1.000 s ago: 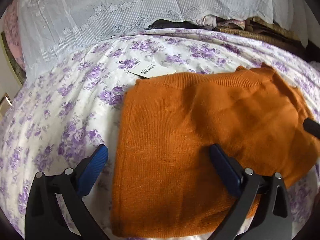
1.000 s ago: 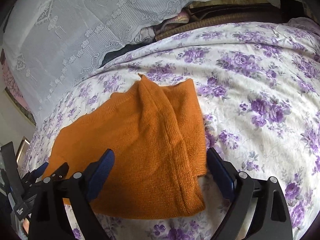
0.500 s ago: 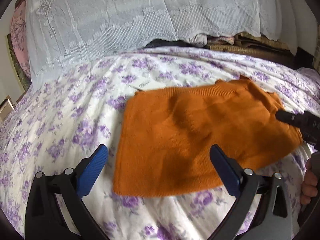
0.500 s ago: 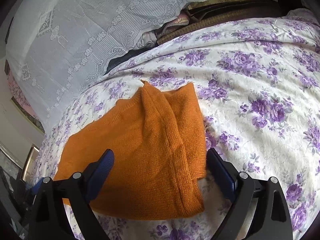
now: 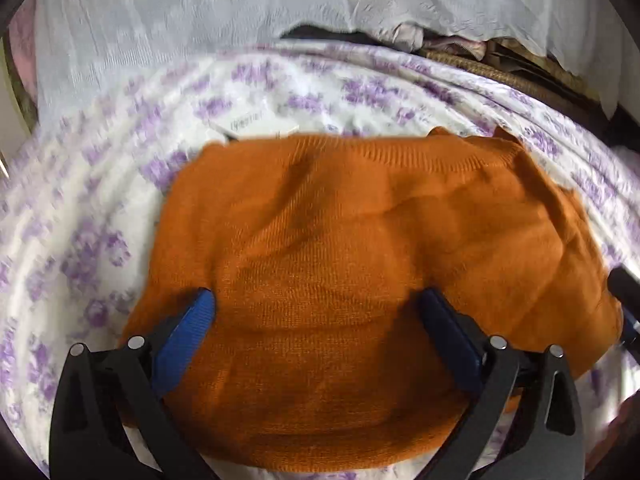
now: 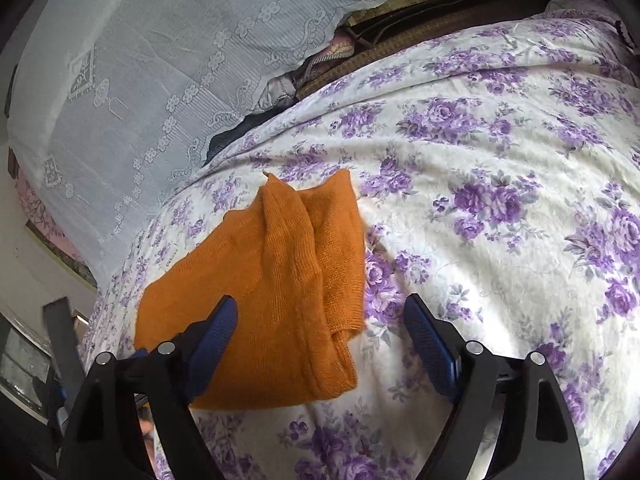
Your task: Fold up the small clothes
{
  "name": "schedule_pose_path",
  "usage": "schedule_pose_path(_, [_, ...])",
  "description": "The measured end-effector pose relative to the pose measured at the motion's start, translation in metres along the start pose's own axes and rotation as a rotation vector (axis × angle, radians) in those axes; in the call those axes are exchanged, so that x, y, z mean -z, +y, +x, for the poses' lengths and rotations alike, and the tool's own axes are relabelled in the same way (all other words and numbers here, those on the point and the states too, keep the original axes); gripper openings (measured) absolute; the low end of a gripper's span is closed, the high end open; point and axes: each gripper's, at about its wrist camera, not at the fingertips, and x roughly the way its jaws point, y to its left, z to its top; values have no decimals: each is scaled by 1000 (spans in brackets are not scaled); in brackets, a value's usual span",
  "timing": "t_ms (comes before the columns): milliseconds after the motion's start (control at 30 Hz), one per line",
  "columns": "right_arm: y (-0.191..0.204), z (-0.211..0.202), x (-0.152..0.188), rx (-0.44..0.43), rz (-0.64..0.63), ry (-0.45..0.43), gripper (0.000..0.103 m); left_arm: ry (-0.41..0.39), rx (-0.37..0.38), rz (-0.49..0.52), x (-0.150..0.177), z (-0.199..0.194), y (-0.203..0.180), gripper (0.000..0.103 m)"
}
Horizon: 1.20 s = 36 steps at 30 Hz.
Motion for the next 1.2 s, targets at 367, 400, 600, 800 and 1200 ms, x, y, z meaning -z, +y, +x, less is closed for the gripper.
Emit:
schedule_pose_path(367, [1,16,-3,-30,16,9,35,-73,-69,16,-12,-42,56,99])
schedule_pose_path(400, [1,14,-4,-47,17,0,30,-74,-84,3,-10,-42,70,99])
schedule_pose_path(600, [24,1,-7,-27,-53,-54,21,28,-53,-136,9,-19,122,99])
schedule_pose_path(800, [42,-3,-11,-6,-51,-74,20,18,1,-199,8,-23,136,99])
schedule_pose_path(1200, [86,-8,-12,31,-117,-86,19,-13,9,-188,6,-35,135,99])
